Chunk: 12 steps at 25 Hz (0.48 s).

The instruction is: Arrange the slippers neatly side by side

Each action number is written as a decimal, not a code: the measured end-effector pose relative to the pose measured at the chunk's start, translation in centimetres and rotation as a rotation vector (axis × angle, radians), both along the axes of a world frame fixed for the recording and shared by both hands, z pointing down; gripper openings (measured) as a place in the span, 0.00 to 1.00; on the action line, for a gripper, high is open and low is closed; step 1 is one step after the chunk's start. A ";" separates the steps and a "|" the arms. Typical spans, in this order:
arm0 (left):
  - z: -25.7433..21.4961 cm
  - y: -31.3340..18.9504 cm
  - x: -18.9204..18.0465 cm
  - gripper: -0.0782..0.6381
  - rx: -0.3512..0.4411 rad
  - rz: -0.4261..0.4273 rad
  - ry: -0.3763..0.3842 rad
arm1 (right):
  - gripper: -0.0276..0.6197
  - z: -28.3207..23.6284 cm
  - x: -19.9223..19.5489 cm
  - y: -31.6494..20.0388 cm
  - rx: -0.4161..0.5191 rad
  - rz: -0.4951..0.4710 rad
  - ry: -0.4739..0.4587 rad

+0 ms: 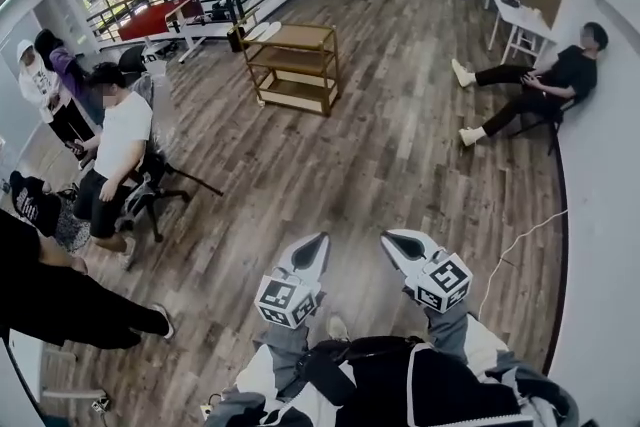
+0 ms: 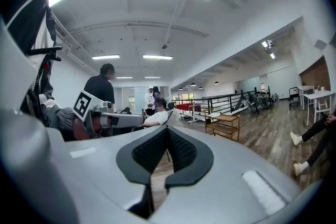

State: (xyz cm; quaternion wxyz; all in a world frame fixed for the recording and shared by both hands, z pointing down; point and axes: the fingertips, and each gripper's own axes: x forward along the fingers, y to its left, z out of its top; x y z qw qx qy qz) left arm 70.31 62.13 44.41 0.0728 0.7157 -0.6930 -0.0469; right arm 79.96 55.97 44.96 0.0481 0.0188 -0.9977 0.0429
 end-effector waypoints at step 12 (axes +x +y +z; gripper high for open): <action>1.7 -5.4 -13.4 0.13 -0.003 0.040 0.011 | 0.05 1.2 -13.5 -5.0 -0.019 0.047 0.017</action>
